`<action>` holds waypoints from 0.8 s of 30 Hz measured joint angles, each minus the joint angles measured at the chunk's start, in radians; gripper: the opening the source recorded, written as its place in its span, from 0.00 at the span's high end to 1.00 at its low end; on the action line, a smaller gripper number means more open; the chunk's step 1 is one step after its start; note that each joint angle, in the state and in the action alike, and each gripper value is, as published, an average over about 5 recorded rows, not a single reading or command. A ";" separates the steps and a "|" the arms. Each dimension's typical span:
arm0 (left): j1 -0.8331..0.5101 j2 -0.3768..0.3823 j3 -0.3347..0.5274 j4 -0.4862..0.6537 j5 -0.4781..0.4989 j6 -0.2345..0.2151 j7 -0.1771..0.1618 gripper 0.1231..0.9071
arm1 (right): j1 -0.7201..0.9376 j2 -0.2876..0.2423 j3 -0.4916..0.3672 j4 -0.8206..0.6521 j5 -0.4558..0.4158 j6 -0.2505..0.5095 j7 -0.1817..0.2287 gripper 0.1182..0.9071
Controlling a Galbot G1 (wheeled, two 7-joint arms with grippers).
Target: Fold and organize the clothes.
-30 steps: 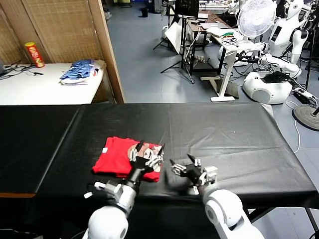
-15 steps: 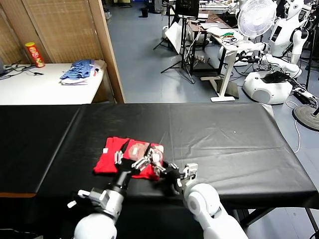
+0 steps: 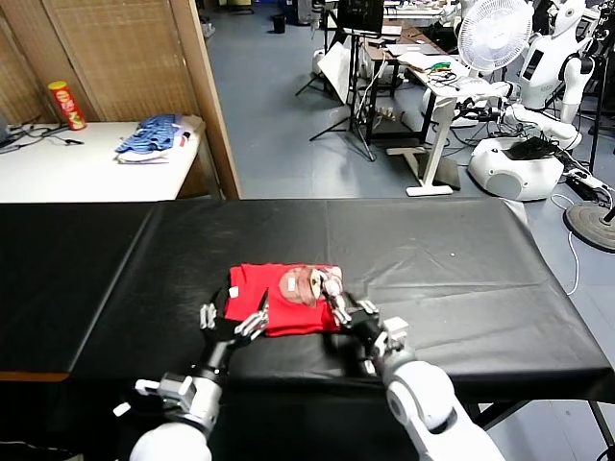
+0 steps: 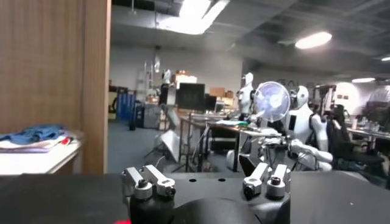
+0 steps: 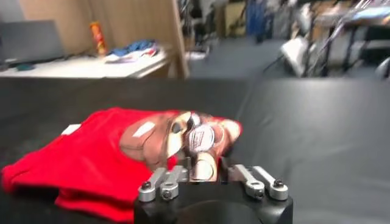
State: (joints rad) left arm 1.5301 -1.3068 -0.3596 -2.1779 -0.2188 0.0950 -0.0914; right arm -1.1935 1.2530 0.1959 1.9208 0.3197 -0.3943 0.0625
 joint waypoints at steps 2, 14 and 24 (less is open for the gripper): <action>0.009 0.009 -0.010 0.002 -0.016 -0.002 -0.003 0.14 | -0.035 -0.011 0.011 0.029 -0.034 0.043 0.027 0.42; 0.088 0.063 -0.029 -0.033 -0.031 0.067 -0.076 0.14 | -0.359 0.006 0.076 0.213 -0.189 0.238 0.143 0.14; 0.238 0.104 -0.051 -0.099 -0.087 0.084 -0.077 0.14 | -0.600 0.016 0.176 0.374 -0.196 0.258 0.155 0.14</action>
State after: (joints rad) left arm 1.7682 -1.2030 -0.4101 -2.2771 -0.3059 0.1789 -0.1684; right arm -1.7932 1.2689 0.3723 2.2950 0.1236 -0.1366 0.2180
